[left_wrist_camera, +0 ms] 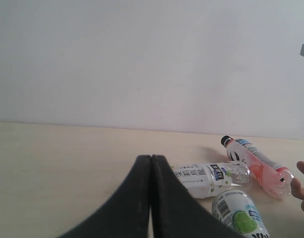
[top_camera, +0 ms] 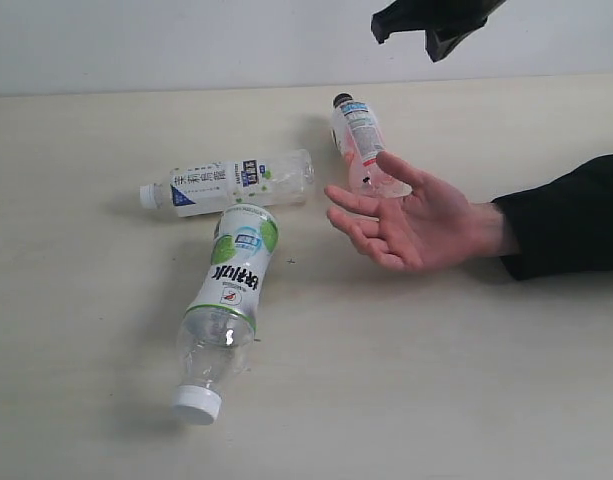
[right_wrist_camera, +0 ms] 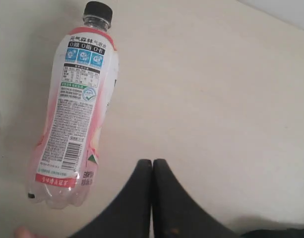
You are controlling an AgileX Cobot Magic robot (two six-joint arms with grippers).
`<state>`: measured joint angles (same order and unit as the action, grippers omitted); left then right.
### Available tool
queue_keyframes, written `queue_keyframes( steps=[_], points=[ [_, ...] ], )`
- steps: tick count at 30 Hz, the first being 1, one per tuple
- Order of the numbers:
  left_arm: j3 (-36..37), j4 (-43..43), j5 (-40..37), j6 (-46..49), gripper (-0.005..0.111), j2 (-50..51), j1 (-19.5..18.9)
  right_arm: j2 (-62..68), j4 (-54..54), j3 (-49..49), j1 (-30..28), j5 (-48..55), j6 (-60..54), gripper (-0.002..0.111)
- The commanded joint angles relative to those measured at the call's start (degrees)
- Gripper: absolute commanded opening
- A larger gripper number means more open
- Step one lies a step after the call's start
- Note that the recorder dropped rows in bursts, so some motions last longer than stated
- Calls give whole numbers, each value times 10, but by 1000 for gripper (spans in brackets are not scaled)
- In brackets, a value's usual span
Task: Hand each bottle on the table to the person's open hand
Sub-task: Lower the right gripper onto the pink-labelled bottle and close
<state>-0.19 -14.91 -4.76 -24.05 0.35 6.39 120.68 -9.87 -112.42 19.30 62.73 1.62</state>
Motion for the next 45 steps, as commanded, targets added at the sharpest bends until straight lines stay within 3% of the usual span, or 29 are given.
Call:
queue_keyframes(
  steps=[1, 5, 12, 17, 35, 45],
  points=[
    [2, -1, 0, -2, 1, -3, -1, 25, -14, -23, 0, 0, -16, 0],
    [2, -1, 0, -2, 1, -3, -1, 63, -22, -64, 0, 18, -20, 11],
    [2, -1, 0, -2, 1, -3, -1, 178, 66, -227, 0, 72, -67, 51],
    [2, -1, 0, -2, 1, -3, -1, 199, 89, -244, 0, 60, -76, 74],
    [2, -1, 0, -2, 1, -3, -1, 250, 104, -244, 0, 46, -80, 94],
    [2, -1, 0, -2, 1, -3, -1, 281, 108, -244, 0, 33, -106, 93]
  ],
)
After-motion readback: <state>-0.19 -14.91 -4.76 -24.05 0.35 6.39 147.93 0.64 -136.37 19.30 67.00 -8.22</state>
